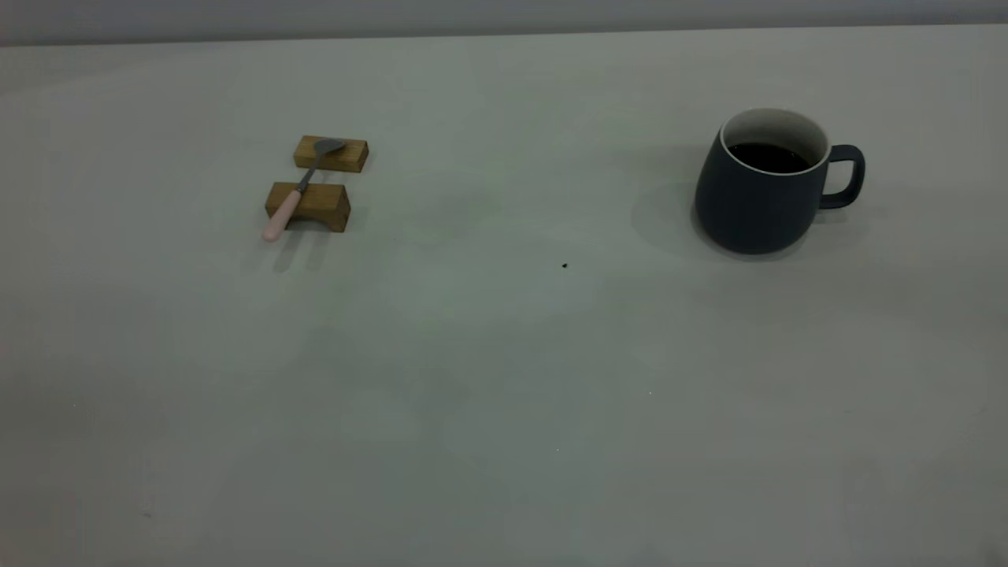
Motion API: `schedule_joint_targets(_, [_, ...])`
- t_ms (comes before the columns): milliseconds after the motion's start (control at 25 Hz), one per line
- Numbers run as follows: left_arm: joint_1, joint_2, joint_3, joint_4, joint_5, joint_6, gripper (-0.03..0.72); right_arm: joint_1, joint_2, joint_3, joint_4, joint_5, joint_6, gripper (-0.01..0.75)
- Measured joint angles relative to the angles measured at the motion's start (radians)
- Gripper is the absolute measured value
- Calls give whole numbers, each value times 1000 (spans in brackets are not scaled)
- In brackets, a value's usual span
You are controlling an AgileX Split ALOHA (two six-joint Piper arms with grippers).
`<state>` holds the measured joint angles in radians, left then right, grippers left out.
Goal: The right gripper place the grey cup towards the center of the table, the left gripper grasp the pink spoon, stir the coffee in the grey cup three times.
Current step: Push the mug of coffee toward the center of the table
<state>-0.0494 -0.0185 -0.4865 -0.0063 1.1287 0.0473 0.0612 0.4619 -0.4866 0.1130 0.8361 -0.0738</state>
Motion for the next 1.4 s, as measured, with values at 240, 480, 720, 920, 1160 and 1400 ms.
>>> schedule_joint_targets(240, [0,0,0,0,0,0,388,0,454,-39,64,-322,-247,438])
schedule_joint_targets(480, [0,0,0,0,1,0,388,0,904,-214,121,-500,-581,438])
schedule_joint_targets(720, [0,0,0,0,1,0,388,10,1293,-440,125,-513,-991,438])
schedule_joint_targets(920, [0,-1,0,0,1,0,388,-4,1567,-633,138,-463,-1281,438])
schedule_joint_targets(1160, [0,-1,0,0,1,0,388,-101,1733,-776,215,-367,-1530,438])
schedule_joint_targets(1400, [0,-1,0,0,1,0,388,-139,1830,-863,465,-357,-1872,438])
